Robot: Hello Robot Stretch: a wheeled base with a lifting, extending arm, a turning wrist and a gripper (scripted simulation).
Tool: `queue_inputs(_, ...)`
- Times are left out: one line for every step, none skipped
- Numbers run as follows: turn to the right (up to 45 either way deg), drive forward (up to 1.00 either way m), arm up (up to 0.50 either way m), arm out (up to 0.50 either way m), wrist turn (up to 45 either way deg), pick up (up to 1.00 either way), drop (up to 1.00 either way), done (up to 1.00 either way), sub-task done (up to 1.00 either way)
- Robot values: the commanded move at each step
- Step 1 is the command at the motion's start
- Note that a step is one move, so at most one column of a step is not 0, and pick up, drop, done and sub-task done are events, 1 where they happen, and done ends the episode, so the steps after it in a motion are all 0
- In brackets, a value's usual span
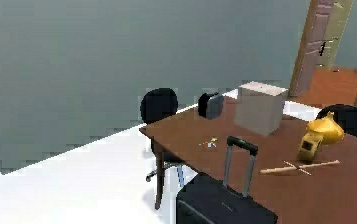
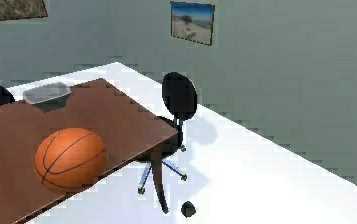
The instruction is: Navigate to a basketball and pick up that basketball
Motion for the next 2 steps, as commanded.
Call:
queue_inputs(-24.0, 0.0, 0.0, 0.0, 0.0, 0.0, 0.0, 0.0, 0.0)
queue_inputs(0.0, 0.0, 0.5, 0.0, 0.0, 0.0, 0.0, 0.0, 0.0)
